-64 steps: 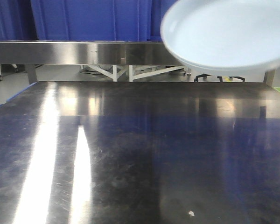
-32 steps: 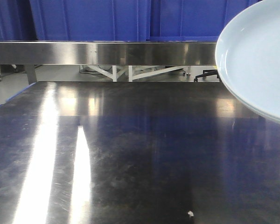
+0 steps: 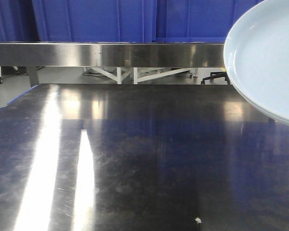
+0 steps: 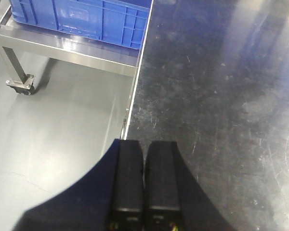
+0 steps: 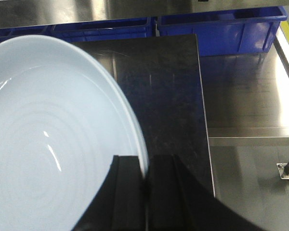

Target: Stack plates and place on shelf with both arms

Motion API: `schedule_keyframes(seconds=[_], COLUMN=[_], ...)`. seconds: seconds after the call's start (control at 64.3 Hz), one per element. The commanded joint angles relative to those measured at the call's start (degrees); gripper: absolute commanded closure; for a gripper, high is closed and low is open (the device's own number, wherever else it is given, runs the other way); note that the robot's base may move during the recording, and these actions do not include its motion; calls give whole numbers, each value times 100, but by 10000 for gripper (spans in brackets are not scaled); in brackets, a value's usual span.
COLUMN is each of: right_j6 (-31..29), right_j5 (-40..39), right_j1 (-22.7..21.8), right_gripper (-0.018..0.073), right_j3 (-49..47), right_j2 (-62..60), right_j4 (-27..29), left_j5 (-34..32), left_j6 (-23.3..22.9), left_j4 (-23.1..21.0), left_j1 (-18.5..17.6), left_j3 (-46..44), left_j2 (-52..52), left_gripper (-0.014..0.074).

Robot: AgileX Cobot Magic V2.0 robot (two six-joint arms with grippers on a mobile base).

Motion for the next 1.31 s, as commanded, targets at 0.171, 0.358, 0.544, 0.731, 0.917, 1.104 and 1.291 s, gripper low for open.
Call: schedule_keyframes(seconds=[0.171, 0.358, 0.544, 0.731, 0.917, 1.104, 1.291], right_j6=[-13, -13, -13, -13, -13, -13, -13], right_j5=[-487, -487, -487, -487, -487, -487, -487], right_j1=[-31, -31, -31, -31, -31, -31, -31], right_gripper=[531, 531, 531, 531, 531, 531, 531], right_j3=[-168, -168, -168, -168, -168, -168, -168], right_j2=[-20, -20, -20, -20, -20, -20, -20], right_j4=[-40, -40, -40, -40, -40, -40, -40], left_j5=[-411, -411, -411, -411, -411, -411, -411], left_j6=[8, 8, 8, 8, 8, 8, 8], left_j4=[-49, -49, -49, -49, -49, -49, -49], left_j1=[-41, -41, -41, -41, -41, -41, -41], left_j3=[-158, -158, -158, -158, -158, -158, -158], left_j2=[-29, -29, -29, -29, -29, -29, -18], left_gripper=[513, 513, 513, 513, 513, 513, 513])
